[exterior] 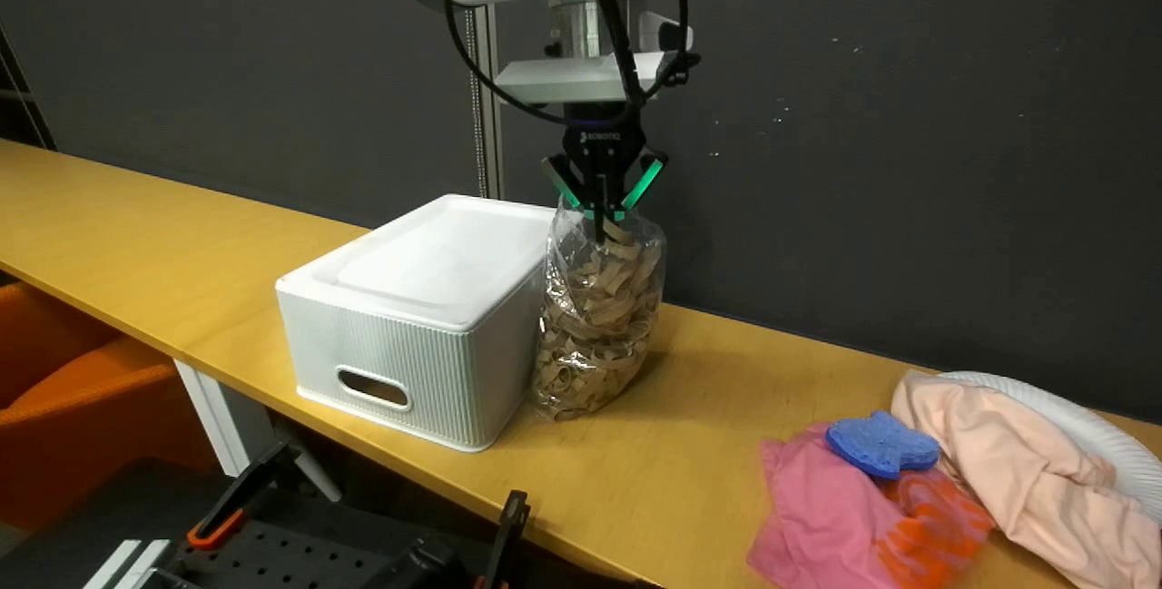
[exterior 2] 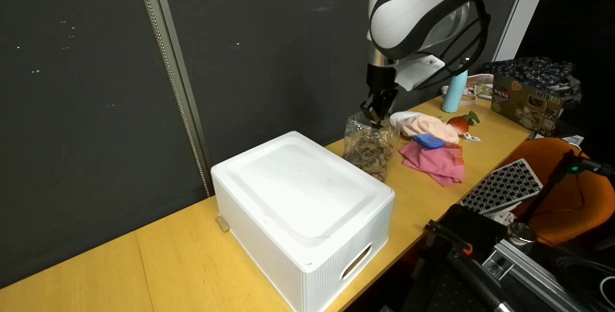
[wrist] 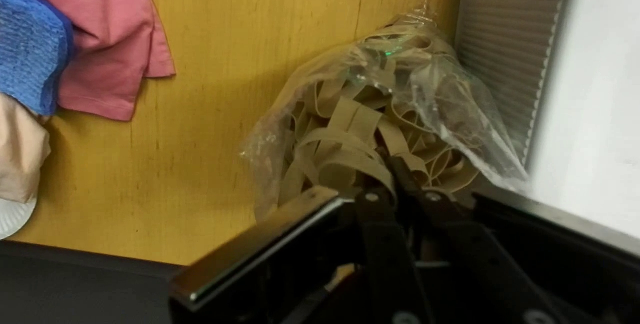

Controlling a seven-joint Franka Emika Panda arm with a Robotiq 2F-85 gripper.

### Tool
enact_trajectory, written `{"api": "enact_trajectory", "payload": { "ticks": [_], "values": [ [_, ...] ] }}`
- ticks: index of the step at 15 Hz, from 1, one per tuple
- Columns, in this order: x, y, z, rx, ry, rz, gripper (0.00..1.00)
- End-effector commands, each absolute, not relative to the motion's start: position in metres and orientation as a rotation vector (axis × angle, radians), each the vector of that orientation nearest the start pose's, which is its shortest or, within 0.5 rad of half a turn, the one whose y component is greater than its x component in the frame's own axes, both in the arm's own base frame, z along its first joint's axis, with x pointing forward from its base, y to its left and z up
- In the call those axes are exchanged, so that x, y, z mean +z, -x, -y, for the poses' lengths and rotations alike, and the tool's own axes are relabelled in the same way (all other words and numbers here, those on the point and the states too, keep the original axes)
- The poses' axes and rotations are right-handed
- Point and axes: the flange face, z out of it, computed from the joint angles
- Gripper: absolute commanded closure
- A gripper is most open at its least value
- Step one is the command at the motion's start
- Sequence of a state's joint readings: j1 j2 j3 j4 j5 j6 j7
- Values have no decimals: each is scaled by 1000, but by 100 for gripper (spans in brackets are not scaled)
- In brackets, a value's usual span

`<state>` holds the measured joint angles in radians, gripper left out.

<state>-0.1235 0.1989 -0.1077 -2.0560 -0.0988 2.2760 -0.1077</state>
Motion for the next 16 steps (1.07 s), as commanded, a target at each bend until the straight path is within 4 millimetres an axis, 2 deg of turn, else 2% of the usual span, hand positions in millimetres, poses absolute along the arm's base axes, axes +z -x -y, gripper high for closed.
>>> {"api": "enact_trajectory", "payload": {
  "ticks": [1,5,8,9,13,16],
  "values": [
    [345,-574,139,-54,3264,-75,56],
    [362,-563,133,-54,3247,-100,28],
    [388,-546,121,-27,3244,-112,5],
    [399,-540,117,-18,3246,-115,1],
    [442,-515,100,13,3247,-148,0],
    [461,-502,93,40,3250,-185,0]
  ]
}}
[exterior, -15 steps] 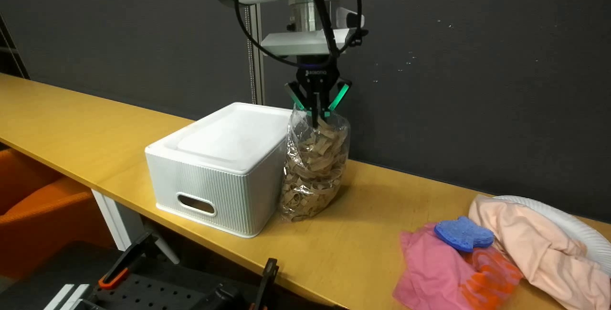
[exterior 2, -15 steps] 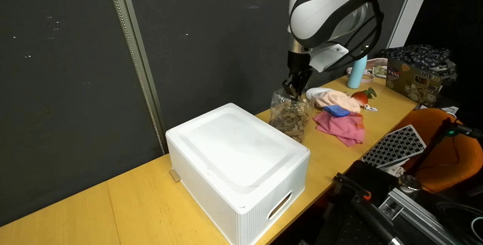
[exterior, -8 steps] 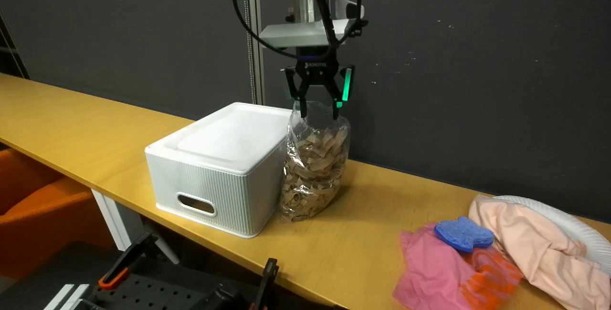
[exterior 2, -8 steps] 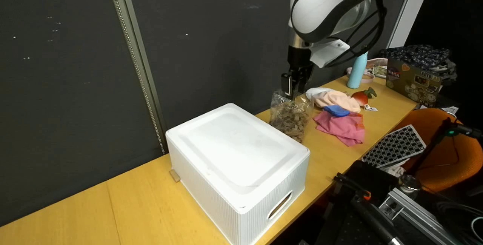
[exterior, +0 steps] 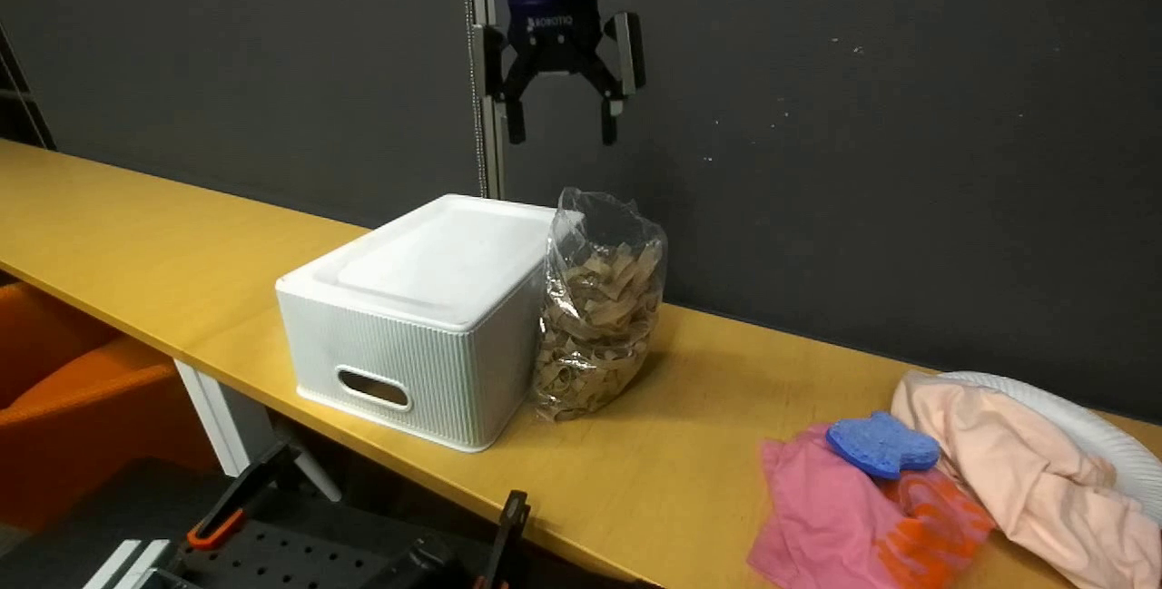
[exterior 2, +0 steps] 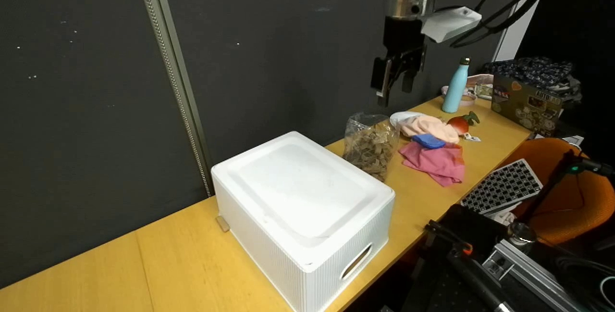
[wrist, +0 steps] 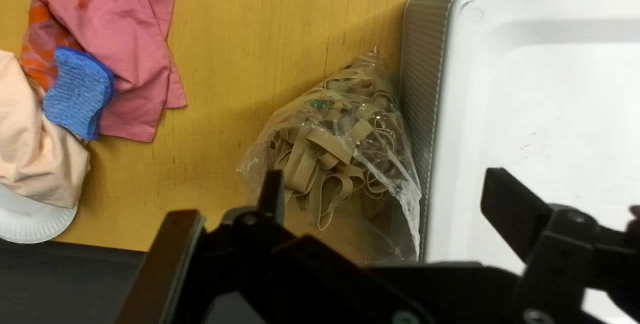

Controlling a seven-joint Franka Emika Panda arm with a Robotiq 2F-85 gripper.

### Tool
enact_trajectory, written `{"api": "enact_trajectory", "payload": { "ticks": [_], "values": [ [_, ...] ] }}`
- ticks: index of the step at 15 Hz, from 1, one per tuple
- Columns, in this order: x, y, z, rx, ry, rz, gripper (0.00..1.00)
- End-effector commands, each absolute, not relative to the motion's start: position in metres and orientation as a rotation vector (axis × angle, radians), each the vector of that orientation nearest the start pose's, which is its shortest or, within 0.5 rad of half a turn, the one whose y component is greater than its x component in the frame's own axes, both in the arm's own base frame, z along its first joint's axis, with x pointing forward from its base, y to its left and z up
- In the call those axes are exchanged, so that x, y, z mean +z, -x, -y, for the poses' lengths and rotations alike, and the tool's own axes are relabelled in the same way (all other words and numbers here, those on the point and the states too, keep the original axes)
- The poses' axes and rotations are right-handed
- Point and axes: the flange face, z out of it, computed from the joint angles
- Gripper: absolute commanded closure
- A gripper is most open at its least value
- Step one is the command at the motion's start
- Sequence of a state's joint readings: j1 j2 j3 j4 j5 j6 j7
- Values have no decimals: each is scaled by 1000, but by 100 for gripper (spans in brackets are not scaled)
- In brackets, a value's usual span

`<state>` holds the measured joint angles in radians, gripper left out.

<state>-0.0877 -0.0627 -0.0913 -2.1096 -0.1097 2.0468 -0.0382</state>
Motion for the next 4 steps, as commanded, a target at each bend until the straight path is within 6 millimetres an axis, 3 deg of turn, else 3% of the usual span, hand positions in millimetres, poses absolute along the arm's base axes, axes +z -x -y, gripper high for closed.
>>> {"api": "enact_trajectory", "payload": {
  "ticks": [1,4],
  "values": [
    [465,-499,92,47,3249,-194,0],
    [467,-495,88,61,3253,-217,0]
  ]
}}
